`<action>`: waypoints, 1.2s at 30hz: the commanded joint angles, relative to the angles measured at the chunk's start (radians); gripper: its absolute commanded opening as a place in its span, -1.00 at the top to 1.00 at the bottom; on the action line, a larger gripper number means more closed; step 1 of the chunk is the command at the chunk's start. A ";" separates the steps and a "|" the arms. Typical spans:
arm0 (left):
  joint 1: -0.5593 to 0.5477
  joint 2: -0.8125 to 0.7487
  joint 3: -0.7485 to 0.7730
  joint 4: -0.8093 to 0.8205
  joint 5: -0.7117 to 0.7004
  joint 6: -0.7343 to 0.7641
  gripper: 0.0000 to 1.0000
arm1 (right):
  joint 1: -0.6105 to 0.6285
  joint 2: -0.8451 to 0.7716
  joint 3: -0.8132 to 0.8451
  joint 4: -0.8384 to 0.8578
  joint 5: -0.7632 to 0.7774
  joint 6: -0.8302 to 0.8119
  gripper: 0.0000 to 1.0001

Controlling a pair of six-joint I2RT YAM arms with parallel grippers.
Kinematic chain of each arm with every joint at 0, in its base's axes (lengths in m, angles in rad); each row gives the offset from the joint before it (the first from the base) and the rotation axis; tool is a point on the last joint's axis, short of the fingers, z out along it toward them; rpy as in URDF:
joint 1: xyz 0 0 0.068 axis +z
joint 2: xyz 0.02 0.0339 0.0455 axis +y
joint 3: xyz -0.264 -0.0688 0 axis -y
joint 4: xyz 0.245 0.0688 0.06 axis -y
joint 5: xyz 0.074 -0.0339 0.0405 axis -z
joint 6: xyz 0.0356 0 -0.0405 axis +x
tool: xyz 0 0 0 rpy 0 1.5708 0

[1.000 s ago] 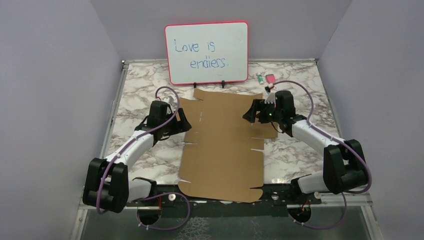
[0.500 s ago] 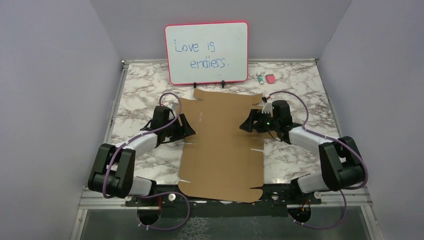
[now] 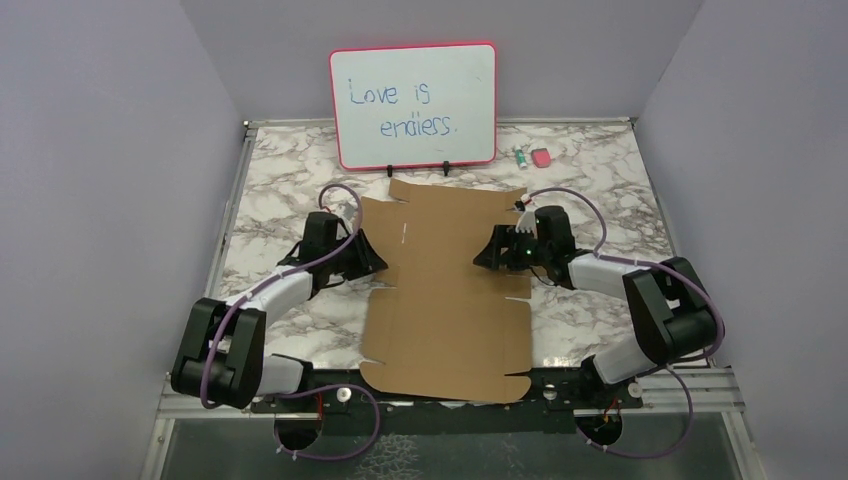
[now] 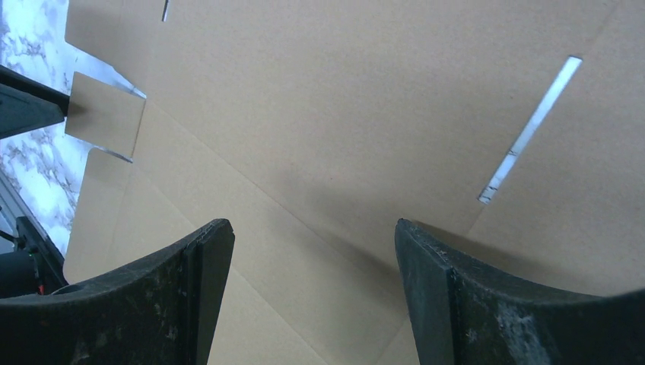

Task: Fold the paper box

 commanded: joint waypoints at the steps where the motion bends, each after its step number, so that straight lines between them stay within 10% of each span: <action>1: -0.039 -0.039 0.002 -0.005 0.012 -0.003 0.33 | 0.027 0.041 -0.008 0.027 0.024 0.002 -0.66; 25: -0.359 0.006 0.174 -0.238 -0.428 0.065 0.58 | 0.115 0.114 0.066 -0.002 0.104 -0.003 -0.66; 36: -0.359 -0.126 0.241 -0.336 -0.569 0.127 0.17 | 0.106 -0.134 0.099 -0.251 0.327 -0.070 -0.87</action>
